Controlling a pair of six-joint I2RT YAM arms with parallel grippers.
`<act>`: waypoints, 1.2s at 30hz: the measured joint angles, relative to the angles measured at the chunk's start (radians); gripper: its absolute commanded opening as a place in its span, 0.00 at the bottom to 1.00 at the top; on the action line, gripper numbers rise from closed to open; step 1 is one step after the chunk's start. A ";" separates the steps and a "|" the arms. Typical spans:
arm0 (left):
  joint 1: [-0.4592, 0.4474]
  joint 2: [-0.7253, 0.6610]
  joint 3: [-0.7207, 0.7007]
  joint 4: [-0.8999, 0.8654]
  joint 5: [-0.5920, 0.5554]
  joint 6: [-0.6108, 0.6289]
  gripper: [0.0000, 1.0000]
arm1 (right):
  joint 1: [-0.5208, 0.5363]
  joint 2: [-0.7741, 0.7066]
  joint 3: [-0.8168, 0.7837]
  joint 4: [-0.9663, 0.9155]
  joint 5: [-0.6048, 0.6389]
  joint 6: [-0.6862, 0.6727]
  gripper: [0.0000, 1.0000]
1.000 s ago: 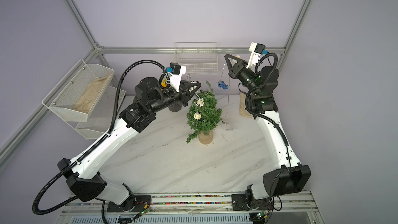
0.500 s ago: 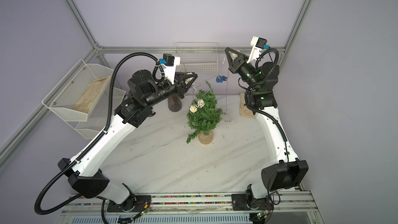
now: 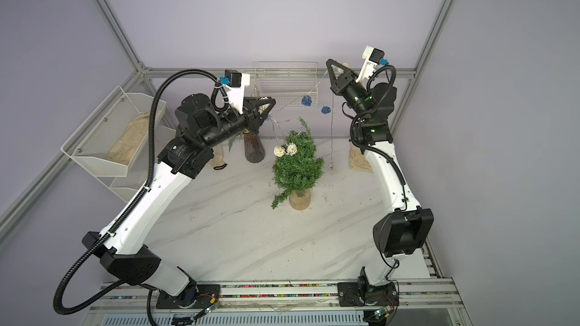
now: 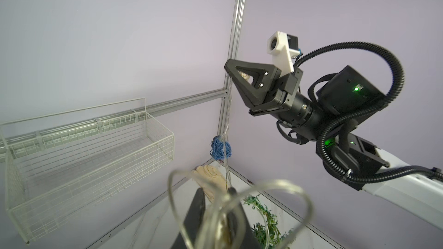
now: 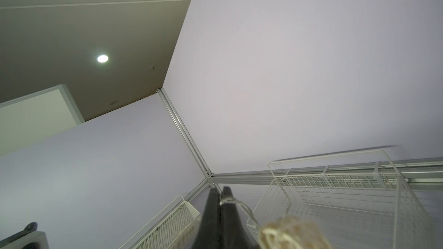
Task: Remove string lights from the small christmas tree
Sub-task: Remove the light string from the Christmas tree.
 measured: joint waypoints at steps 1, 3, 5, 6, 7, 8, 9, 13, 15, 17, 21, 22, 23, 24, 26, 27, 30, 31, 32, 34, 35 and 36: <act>0.007 0.004 0.014 -0.001 0.001 0.000 0.00 | 0.003 0.019 0.007 0.006 0.000 0.016 0.00; 0.026 0.007 0.030 -0.001 0.008 0.000 0.00 | 0.010 0.067 0.032 0.014 -0.001 0.050 0.00; 0.047 0.010 0.040 -0.004 0.015 0.000 0.00 | 0.026 0.106 0.060 0.018 -0.003 0.075 0.00; 0.059 0.013 0.045 -0.005 0.019 0.000 0.00 | 0.037 0.127 0.082 0.019 -0.004 0.087 0.00; 0.069 0.016 0.048 -0.008 0.021 -0.001 0.00 | 0.047 0.146 0.105 0.019 -0.005 0.097 0.00; 0.082 0.020 0.051 -0.010 0.024 -0.006 0.00 | 0.060 0.167 0.133 0.019 -0.005 0.105 0.00; 0.095 0.025 0.053 -0.011 0.029 -0.012 0.00 | 0.075 0.190 0.167 0.017 -0.005 0.113 0.00; 0.146 0.047 0.054 -0.024 0.047 -0.034 0.00 | 0.135 0.275 0.318 -0.009 -0.006 0.124 0.00; 0.180 0.060 0.054 -0.029 0.059 -0.048 0.00 | 0.164 0.322 0.404 -0.024 -0.007 0.127 0.00; 0.212 0.069 0.054 -0.032 0.068 -0.058 0.00 | 0.187 0.366 0.482 -0.042 -0.012 0.131 0.00; 0.287 0.076 0.054 -0.044 0.076 -0.079 0.00 | 0.215 0.432 0.586 -0.073 -0.026 0.146 0.00; 0.300 0.076 0.054 -0.044 0.076 -0.080 0.00 | 0.216 0.440 0.592 -0.079 -0.031 0.151 0.00; 0.314 0.076 0.054 -0.042 0.076 -0.080 0.00 | 0.216 0.446 0.596 -0.086 -0.037 0.154 0.00; 0.323 0.076 0.054 -0.039 0.076 -0.080 0.00 | 0.216 0.451 0.597 -0.090 -0.041 0.156 0.00; 0.334 0.076 0.053 -0.033 0.079 -0.083 0.00 | 0.216 0.457 0.597 -0.105 -0.053 0.159 0.00; 0.334 0.076 0.051 -0.024 0.084 -0.088 0.00 | 0.216 0.460 0.597 -0.113 -0.061 0.160 0.00; 0.329 0.074 0.023 0.035 0.111 -0.106 0.00 | 0.215 0.463 0.597 -0.134 -0.081 0.160 0.00; 0.325 0.072 0.003 0.061 0.119 -0.109 0.00 | 0.215 0.465 0.597 -0.136 -0.085 0.160 0.00; 0.320 0.071 -0.024 0.095 0.125 -0.113 0.00 | 0.215 0.465 0.597 -0.138 -0.092 0.160 0.00; 0.303 0.071 -0.082 0.158 0.128 -0.111 0.00 | 0.216 0.465 0.597 -0.138 -0.102 0.163 0.00; 0.291 0.071 -0.115 0.190 0.127 -0.104 0.00 | 0.216 0.465 0.597 -0.138 -0.106 0.164 0.00; 0.274 0.071 -0.152 0.222 0.126 -0.094 0.00 | 0.216 0.465 0.597 -0.138 -0.108 0.167 0.00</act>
